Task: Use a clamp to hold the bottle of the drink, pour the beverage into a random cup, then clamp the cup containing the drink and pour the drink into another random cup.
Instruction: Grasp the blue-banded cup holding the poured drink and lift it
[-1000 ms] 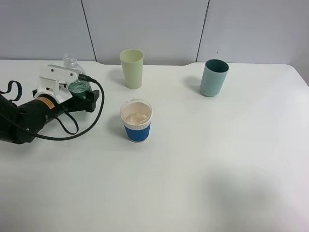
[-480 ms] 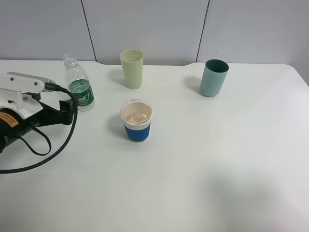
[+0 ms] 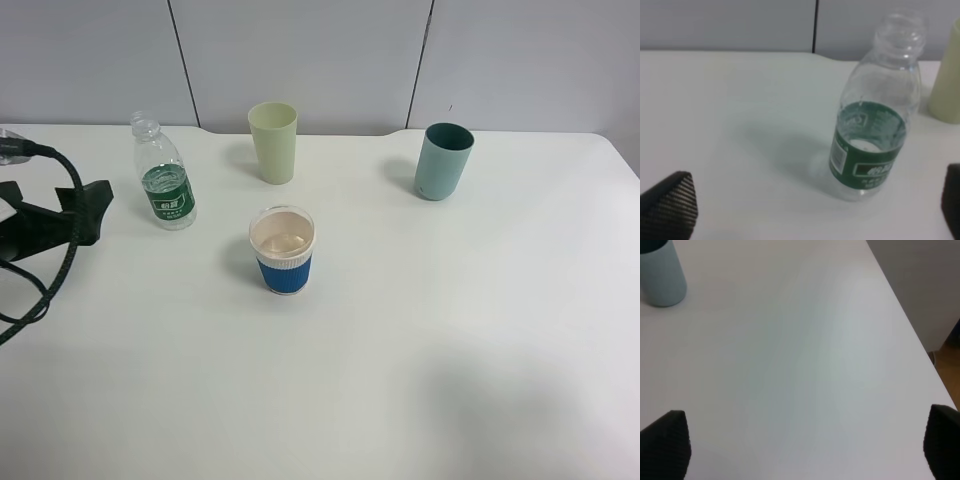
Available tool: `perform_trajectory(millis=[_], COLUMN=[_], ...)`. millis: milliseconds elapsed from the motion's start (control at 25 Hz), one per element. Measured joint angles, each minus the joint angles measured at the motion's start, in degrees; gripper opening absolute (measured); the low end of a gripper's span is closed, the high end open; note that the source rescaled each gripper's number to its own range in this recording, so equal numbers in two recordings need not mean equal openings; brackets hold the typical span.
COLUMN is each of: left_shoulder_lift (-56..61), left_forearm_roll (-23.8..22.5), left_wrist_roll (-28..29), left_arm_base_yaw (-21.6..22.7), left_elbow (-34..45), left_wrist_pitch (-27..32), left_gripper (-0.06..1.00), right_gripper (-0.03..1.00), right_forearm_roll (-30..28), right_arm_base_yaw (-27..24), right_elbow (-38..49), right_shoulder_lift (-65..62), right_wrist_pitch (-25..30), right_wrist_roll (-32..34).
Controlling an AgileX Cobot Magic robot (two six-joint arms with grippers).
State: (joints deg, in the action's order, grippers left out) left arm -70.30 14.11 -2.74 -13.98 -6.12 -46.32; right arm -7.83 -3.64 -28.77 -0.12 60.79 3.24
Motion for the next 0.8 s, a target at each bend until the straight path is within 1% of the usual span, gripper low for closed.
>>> perform_trajectory(millis=[120,280,360,480,640,720,800], left_shoulder_lift=[6.6,15.5,20.0,25.4,29.9,31.4,32.9], left_forearm_roll=[1.0,2.4,2.5,2.5,1.3,-0.6,-3.8], left_wrist_roll=[-1.8,-3.2,-3.5,-3.9,-4.4,-4.5,-4.5], left_arm_base_yaw=[0.0,0.0,0.0,0.0,0.0,0.0,0.0], left_elbow=[0.0,0.0,-0.8,-4.1,-10.7,-14.4,-17.6], left_wrist_pitch=[5.4,7.3,9.9,17.6,29.2,34.8,39.4], left_gripper=[0.98,0.99,0.99,0.99,0.99,0.99,0.99], right_gripper=[0.79,0.79,0.79,0.79,0.79,0.79,0.79], right_forearm_roll=[0.0,0.0,0.0,0.0,0.0,0.0,0.0], right_arm_base_yaw=[0.0,0.0,0.0,0.0,0.0,0.0,0.0], right_elbow=[0.0,0.0,0.0,0.0,0.0,0.0,0.0], right_shoulder_lift=[0.0,0.0,0.0,0.0,0.0,0.0,0.0], right_wrist_pitch=[0.0,0.0,0.0,0.0,0.0,0.0,0.0], right_wrist_roll=[0.0,0.0,0.0,0.0,0.0,0.0,0.0])
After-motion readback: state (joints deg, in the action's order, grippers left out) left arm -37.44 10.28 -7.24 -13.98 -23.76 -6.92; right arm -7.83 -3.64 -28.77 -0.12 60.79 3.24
